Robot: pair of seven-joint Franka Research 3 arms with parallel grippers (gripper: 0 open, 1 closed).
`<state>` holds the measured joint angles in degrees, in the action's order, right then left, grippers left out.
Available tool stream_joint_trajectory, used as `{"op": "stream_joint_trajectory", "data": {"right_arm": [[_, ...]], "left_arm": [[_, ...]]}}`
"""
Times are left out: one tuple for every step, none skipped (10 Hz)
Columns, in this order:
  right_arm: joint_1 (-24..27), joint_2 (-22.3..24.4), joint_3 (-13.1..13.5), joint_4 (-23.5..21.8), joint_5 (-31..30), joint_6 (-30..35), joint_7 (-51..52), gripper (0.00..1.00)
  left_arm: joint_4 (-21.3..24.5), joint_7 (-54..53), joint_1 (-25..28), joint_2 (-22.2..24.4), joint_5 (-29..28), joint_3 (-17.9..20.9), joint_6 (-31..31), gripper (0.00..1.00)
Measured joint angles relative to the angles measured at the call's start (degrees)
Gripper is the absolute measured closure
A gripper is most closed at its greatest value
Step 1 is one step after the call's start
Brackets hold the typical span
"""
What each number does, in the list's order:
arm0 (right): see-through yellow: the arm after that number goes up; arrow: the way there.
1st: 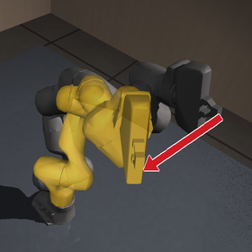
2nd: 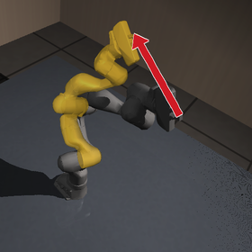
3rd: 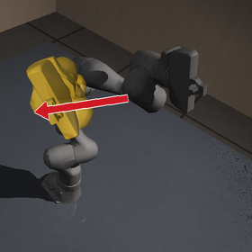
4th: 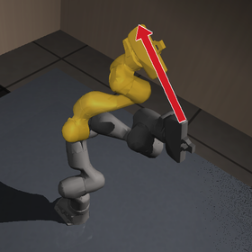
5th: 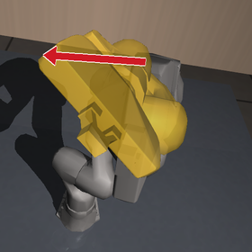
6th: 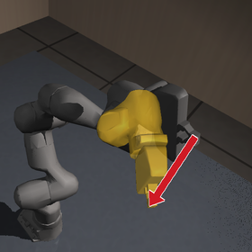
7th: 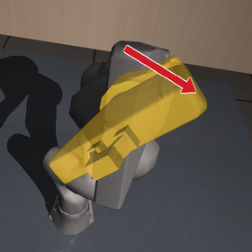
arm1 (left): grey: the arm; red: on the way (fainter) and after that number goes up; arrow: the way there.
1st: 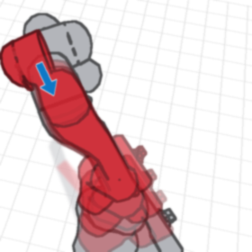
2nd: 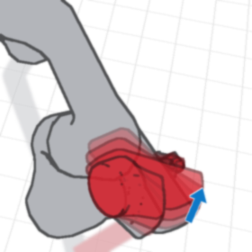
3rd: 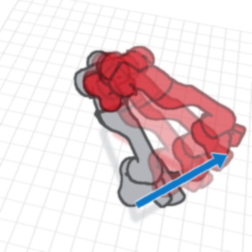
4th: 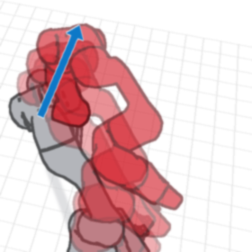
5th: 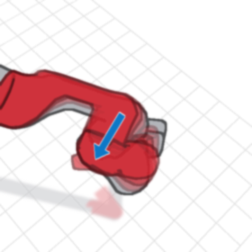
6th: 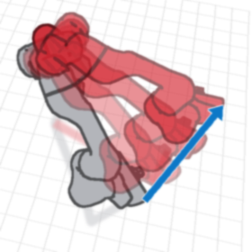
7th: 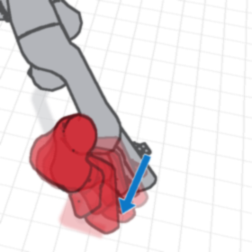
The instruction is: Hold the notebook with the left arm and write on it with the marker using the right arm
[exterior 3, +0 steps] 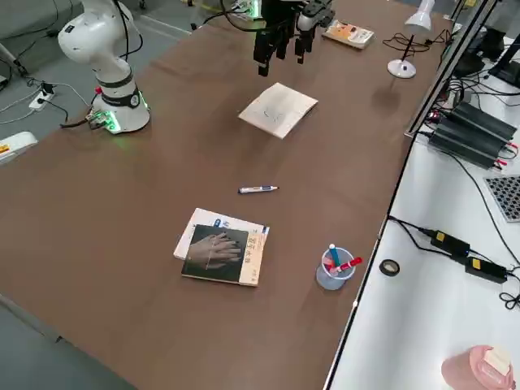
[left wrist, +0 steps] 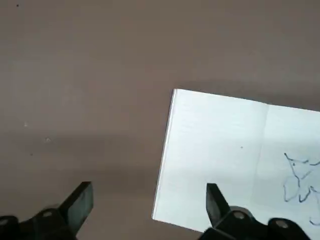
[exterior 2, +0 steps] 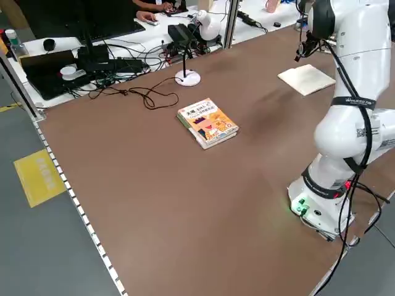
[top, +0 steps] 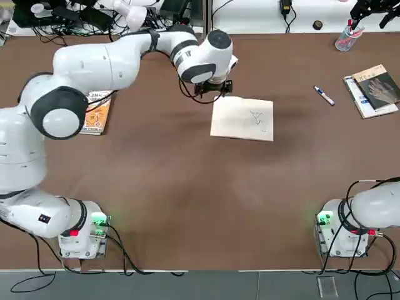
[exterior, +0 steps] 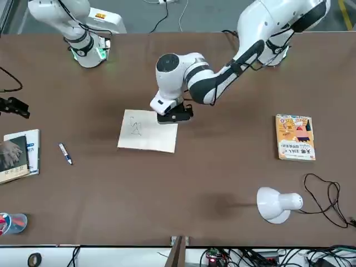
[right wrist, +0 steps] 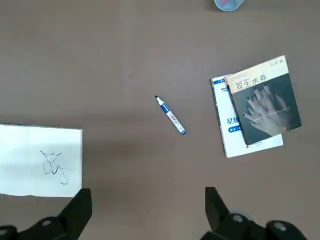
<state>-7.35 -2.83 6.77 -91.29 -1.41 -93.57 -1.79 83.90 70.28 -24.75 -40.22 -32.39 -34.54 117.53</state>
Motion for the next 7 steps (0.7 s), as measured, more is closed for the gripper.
{"op": "stream_joint_trajectory", "data": {"right_arm": [[0.0, 0.0, 0.0, 0.0, 0.0, -0.4, 0.0, 0.0], [0.0, 0.0, 0.0, 0.1, 0.0, -0.7, 0.0, 0.0], [0.0, 0.0, 0.0, 0.2, 0.0, -0.9, 0.0, 0.0], [0.0, 0.0, 0.0, 0.3, 0.0, -1.1, 0.0, 0.0], [0.0, 0.0, 0.0, 0.6, 0.0, -1.3, 0.0, 0.0], [0.1, 0.0, 0.0, 0.9, 0.0, -1.3, 0.0, 0.0], [0.2, 0.0, 0.1, 1.3, 0.0, -1.3, 0.0, 0.0]], "left_arm": [[-0.1, 0.0, -0.6, -0.2, 0.0, 0.9, 0.0, 0.0], [-0.2, 0.0, -1.1, -0.4, 0.0, 1.6, 0.3, 0.0], [-0.2, 0.0, -1.5, -0.8, 0.0, 2.2, 1.0, 0.0], [-0.2, 0.0, -1.9, -1.3, 0.0, 2.8, 2.1, 0.0], [-0.3, 0.0, -2.3, -1.8, 0.0, 3.5, 3.2, 0.0], [-0.3, 0.0, -2.6, -2.5, 0.0, 3.9, 4.6, 0.0], [-0.3, 0.0, -2.7, -3.2, 0.0, 4.1, 6.1, 0.0]]}}
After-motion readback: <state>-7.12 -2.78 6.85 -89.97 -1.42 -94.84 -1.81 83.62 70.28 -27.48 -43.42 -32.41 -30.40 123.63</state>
